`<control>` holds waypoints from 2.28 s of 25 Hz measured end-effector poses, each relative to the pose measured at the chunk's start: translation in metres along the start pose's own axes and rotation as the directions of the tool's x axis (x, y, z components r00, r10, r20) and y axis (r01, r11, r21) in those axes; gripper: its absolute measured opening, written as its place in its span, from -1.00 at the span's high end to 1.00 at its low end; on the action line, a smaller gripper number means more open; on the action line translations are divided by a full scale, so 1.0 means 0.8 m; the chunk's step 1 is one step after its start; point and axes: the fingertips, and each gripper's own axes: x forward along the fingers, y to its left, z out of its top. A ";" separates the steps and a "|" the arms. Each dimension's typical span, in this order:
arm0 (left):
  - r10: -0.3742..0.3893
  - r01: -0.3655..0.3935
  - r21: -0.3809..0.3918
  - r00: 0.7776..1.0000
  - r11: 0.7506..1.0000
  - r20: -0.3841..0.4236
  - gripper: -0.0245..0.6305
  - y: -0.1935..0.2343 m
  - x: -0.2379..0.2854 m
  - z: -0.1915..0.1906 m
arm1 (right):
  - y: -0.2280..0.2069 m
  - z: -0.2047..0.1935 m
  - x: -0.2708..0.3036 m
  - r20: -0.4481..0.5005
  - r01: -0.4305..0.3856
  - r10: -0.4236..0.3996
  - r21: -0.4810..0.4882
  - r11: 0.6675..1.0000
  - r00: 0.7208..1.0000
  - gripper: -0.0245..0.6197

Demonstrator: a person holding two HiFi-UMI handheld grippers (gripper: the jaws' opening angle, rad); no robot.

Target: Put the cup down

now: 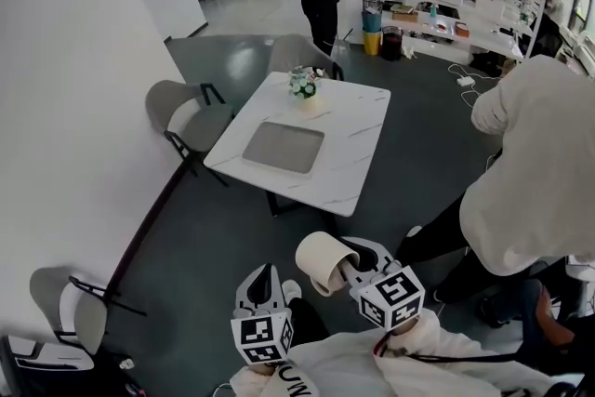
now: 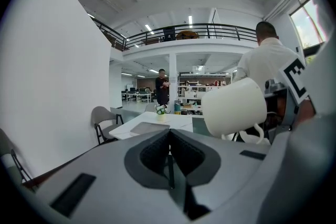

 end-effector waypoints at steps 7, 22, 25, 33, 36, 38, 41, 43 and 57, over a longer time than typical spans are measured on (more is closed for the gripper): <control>-0.039 0.039 0.008 0.999 0.999 -0.013 0.90 0.084 0.072 0.028 | -0.010 0.023 0.109 -0.006 0.051 -0.051 0.007 0.999 0.999 0.80; -0.113 0.112 -0.024 0.992 0.993 -0.060 0.90 0.211 0.209 0.057 | -0.035 0.037 0.282 -0.075 0.122 -0.121 0.015 0.992 0.990 0.80; -0.130 0.128 -0.027 0.989 0.991 -0.068 0.90 0.228 0.234 0.058 | -0.040 0.036 0.307 -0.086 0.132 -0.131 0.017 0.991 0.988 0.80; -0.185 0.184 -0.018 0.978 0.983 -0.095 0.90 0.281 0.297 0.069 | -0.058 0.042 0.380 -0.098 0.190 -0.187 0.024 0.981 0.977 0.80; -0.197 0.197 -0.010 0.976 0.980 -0.089 0.90 0.303 0.316 0.076 | -0.067 0.048 0.401 -0.086 0.220 -0.217 0.027 0.975 0.972 0.80; -0.209 0.210 -0.003 0.974 0.978 -0.085 0.90 0.314 0.325 0.079 | -0.070 0.050 0.412 -0.080 0.237 -0.234 0.030 0.971 0.969 0.80; -0.229 0.230 0.003 0.969 0.973 -0.088 0.90 0.323 0.337 0.081 | -0.072 0.052 0.422 -0.082 0.256 -0.252 0.036 0.966 0.964 0.80; -0.239 0.240 -0.001 0.967 0.971 -0.087 0.90 0.325 0.340 0.083 | -0.071 0.051 0.425 -0.094 0.260 -0.256 0.033 0.965 0.962 0.80; -0.273 0.275 0.003 0.957 0.961 -0.097 0.90 0.315 0.357 0.090 | -0.082 0.064 0.426 -0.109 0.267 -0.263 0.026 0.963 0.959 0.80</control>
